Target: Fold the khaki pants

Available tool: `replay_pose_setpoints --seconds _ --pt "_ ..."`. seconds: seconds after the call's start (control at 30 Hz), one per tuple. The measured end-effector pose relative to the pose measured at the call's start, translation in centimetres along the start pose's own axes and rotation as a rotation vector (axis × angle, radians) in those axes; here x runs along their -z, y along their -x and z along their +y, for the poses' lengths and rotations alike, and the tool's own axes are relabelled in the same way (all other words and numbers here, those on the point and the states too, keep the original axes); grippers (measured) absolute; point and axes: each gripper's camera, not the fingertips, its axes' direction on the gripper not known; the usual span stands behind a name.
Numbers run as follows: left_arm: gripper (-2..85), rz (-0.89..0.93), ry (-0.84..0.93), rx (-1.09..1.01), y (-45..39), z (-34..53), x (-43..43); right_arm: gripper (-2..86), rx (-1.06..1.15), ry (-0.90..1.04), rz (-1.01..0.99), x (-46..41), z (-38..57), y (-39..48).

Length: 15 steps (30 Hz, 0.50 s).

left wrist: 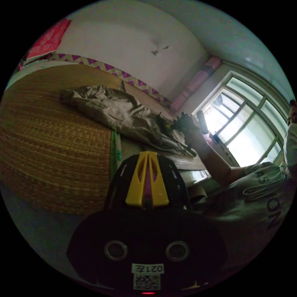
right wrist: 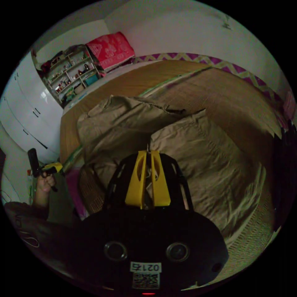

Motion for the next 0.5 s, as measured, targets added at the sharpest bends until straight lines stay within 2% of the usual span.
replay_pose_setpoints --seconds 0.07,0.13,0.17,0.23,0.33,0.5 --pt "0.1 -0.011 -0.067 0.049 1.3 -0.7 0.8 2.4 0.033 0.015 -0.011 -0.2 0.3 0.9" --pt "4.4 0.006 -0.182 0.156 3.7 -2.1 1.7 3.9 0.103 0.133 0.025 -3.2 0.7 2.2" --pt "5.5 0.009 -0.206 0.188 4.4 -2.5 1.9 4.9 0.110 0.124 0.032 -3.4 0.9 2.2" --pt "9.4 -0.015 -0.282 0.306 7.3 -4.2 2.4 7.8 0.072 0.087 -0.080 -1.5 1.6 1.0" --pt "13.4 -0.133 -0.307 0.421 10.5 -6.4 2.2 8.3 0.002 0.009 -0.316 2.6 3.3 -1.7" --pt "15.7 -0.187 -0.270 0.564 14.2 -9.3 0.1 7.5 -0.006 -0.077 -0.341 10.0 8.4 -4.9"
